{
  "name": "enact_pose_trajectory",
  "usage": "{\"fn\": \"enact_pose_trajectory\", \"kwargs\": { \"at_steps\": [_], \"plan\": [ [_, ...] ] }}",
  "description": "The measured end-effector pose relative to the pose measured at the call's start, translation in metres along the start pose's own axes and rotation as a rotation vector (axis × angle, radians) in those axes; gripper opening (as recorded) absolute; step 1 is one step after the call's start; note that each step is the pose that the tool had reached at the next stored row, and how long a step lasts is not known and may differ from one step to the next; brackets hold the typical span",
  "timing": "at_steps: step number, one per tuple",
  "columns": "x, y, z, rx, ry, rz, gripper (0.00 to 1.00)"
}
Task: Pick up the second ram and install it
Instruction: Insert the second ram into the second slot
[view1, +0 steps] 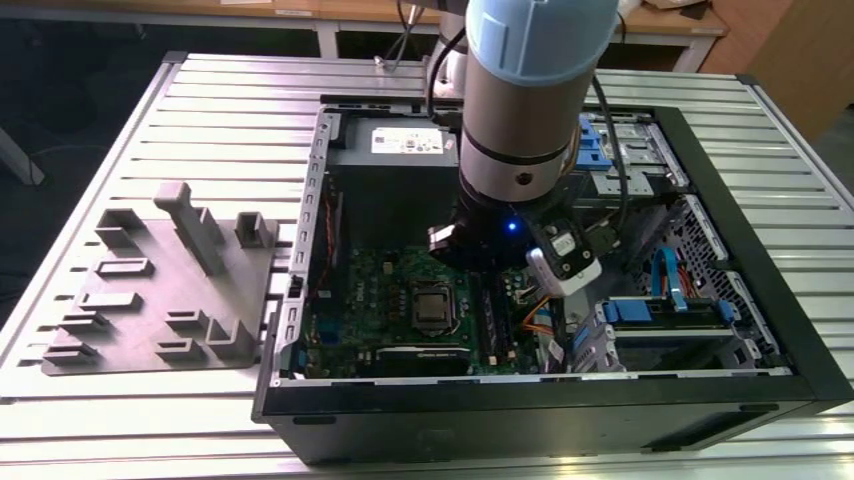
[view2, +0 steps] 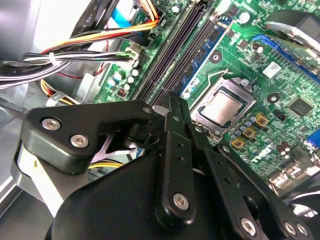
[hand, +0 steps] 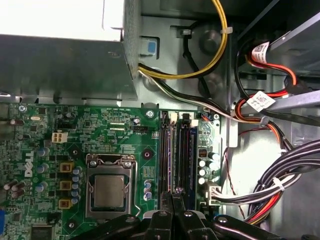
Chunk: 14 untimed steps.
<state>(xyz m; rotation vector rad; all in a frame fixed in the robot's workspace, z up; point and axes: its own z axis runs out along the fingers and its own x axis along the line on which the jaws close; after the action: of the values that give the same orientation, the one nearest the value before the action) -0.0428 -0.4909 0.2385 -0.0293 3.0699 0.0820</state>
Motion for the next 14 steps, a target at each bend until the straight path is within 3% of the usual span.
{"fn": "enact_pose_trajectory", "kwargs": {
  "at_steps": [14],
  "plan": [
    [-0.0019, -0.0004, 0.0066, 0.0001, 0.0001, 0.000, 0.08]
  ]
}}
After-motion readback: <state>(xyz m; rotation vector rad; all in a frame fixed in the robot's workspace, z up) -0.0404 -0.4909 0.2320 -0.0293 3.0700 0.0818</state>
